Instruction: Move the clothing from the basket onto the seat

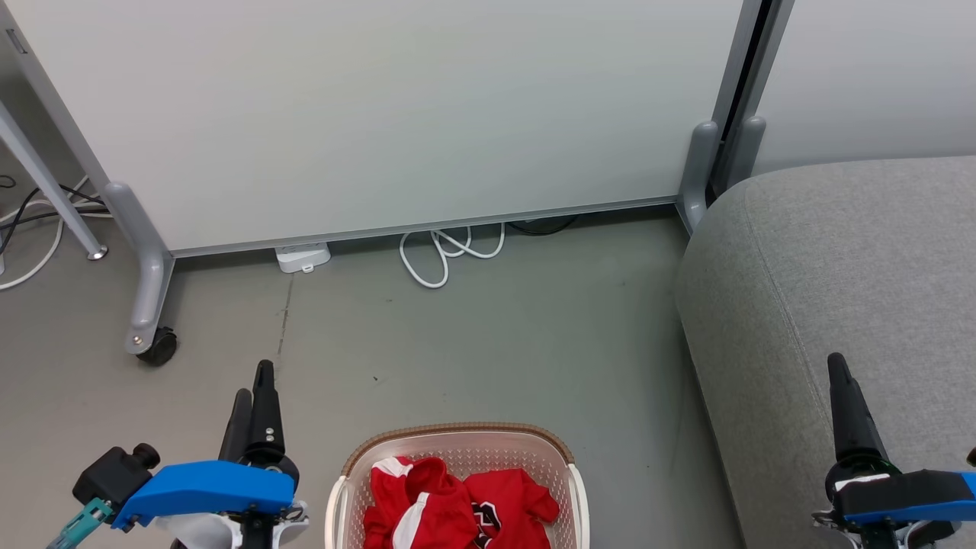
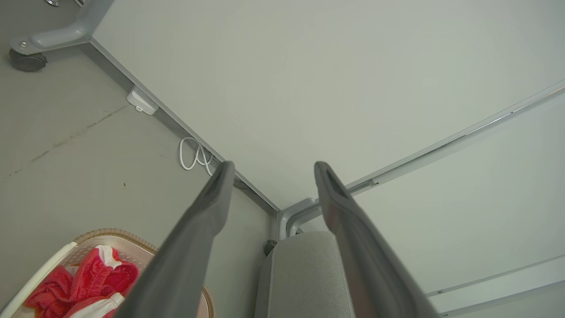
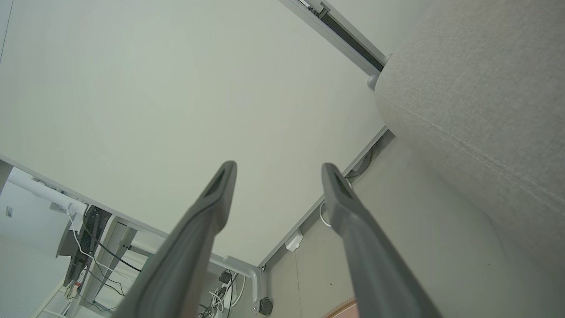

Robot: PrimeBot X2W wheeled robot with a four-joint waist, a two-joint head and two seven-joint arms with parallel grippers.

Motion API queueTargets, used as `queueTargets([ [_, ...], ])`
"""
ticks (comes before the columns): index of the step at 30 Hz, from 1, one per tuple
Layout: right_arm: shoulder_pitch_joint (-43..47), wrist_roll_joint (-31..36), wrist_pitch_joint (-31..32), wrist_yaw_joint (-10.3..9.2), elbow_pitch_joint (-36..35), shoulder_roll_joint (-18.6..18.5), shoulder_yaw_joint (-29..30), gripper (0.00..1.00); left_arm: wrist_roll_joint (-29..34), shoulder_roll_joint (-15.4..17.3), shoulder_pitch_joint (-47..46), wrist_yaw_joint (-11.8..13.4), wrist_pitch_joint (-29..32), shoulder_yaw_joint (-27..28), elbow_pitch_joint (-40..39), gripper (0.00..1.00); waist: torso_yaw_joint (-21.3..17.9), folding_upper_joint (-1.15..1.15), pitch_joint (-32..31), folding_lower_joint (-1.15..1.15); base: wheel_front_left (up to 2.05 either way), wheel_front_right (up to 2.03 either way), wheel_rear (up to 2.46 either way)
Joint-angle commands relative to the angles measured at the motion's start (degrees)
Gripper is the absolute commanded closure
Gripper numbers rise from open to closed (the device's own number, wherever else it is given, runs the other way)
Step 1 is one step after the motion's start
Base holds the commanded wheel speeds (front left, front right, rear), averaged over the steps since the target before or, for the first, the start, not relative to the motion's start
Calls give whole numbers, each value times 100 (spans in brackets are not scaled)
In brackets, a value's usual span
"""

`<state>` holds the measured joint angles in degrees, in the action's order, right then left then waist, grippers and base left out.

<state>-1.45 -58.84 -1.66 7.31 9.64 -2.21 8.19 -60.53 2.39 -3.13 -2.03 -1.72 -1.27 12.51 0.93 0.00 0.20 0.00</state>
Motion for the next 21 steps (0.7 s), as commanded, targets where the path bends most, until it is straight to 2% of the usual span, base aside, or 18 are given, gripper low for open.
queueTargets([
  [1,0,315,-75,14,-147,-43,17,0,287,45,-156,34,-71,-70,-114,0,7,0,0,0,0,0,0],
  [21,154,2269,-456,17,-331,-57,86,0,2111,55,-151,166,-454,-454,-168,0,81,0,-8,0,0,0,0],
])
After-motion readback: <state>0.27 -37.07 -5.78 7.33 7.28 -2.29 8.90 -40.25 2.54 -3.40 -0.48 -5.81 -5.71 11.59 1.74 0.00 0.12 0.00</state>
